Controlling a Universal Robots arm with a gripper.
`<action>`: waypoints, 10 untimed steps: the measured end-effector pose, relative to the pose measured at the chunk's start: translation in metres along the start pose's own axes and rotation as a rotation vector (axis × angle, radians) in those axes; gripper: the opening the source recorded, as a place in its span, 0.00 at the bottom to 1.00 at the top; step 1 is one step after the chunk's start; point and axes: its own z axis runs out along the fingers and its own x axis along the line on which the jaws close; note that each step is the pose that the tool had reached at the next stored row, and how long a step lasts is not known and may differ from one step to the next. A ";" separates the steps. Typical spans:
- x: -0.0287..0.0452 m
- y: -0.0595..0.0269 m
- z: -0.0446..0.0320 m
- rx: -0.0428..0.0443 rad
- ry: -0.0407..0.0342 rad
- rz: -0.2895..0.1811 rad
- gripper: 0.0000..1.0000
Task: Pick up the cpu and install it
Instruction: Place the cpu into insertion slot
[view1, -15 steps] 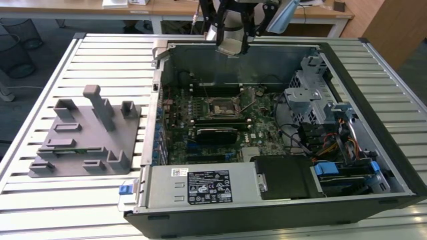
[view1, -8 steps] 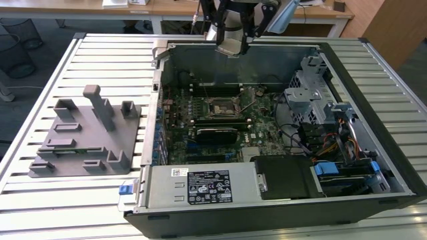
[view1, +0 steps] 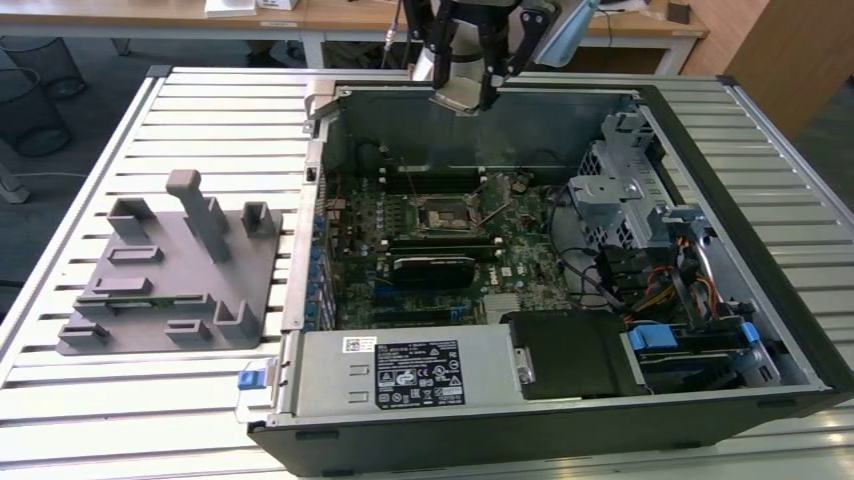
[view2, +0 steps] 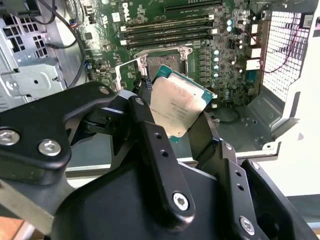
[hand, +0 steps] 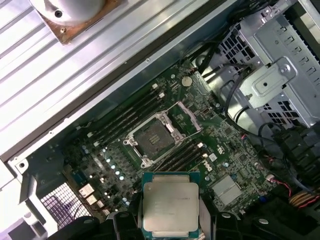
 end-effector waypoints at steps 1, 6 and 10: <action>0.0000 0.0000 0.0000 0.0002 -0.0001 0.009 0.54; 0.0000 0.0000 0.0001 0.0014 -0.0005 0.058 0.54; 0.0000 0.0001 0.0003 0.0024 -0.0007 0.116 0.54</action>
